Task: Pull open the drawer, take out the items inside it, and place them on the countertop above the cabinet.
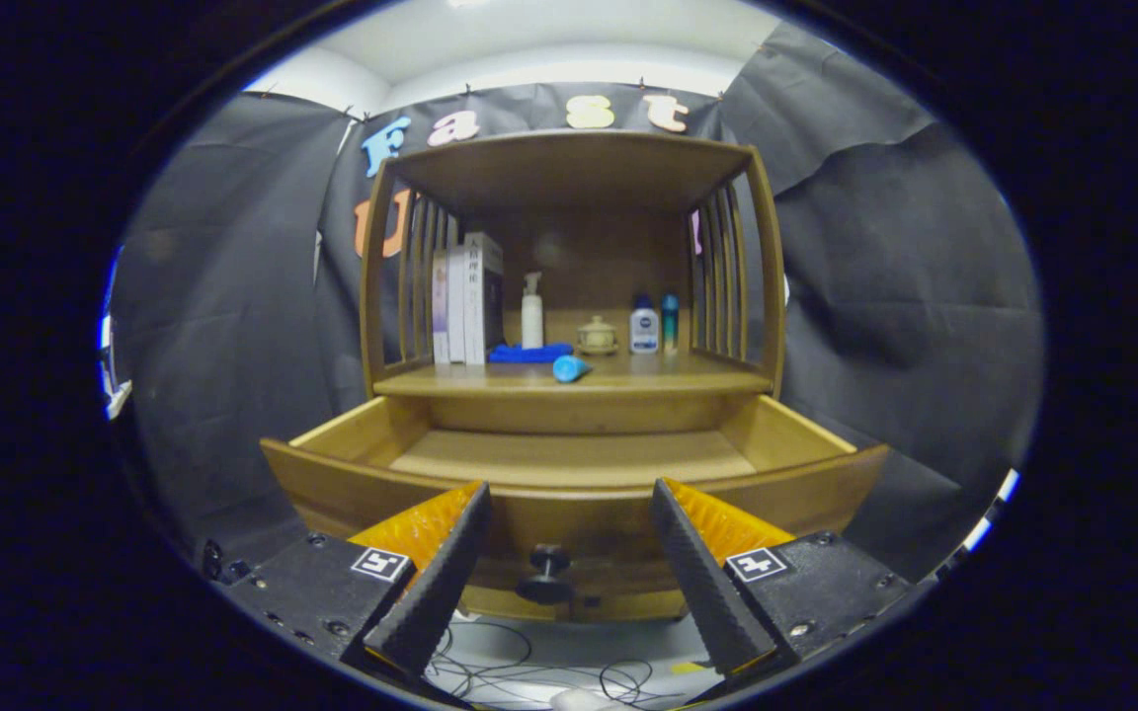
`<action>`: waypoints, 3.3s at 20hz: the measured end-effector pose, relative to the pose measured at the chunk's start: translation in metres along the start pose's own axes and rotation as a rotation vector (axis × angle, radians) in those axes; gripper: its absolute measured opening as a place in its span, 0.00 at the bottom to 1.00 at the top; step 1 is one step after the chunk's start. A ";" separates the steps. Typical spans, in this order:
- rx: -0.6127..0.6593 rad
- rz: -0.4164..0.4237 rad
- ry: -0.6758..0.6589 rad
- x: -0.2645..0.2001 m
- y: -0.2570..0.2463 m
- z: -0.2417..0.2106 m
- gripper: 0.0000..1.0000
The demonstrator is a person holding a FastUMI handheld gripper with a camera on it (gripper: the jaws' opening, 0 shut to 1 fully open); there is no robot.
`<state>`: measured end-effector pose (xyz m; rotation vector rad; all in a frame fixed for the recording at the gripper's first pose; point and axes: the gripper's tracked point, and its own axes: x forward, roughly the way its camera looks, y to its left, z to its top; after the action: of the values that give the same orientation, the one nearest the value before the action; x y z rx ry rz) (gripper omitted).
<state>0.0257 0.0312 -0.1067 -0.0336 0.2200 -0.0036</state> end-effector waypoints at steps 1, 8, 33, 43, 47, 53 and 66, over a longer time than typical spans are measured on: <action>-0.005 0.000 0.014 0.003 0.002 -0.008 1.00; 0.006 -0.064 0.034 0.024 -0.001 -0.019 1.00; -0.012 -0.087 -0.064 0.148 0.005 0.016 0.99; -0.028 -0.089 -0.091 0.200 0.002 0.026 0.99; -0.041 -0.089 -0.063 0.214 0.001 0.029 0.99; -0.054 -0.080 0.006 0.213 -0.005 0.023 0.99; 0.047 -0.011 -0.084 0.058 -0.015 0.057 1.00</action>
<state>0.0943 0.0178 -0.0627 0.0120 0.1358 -0.0180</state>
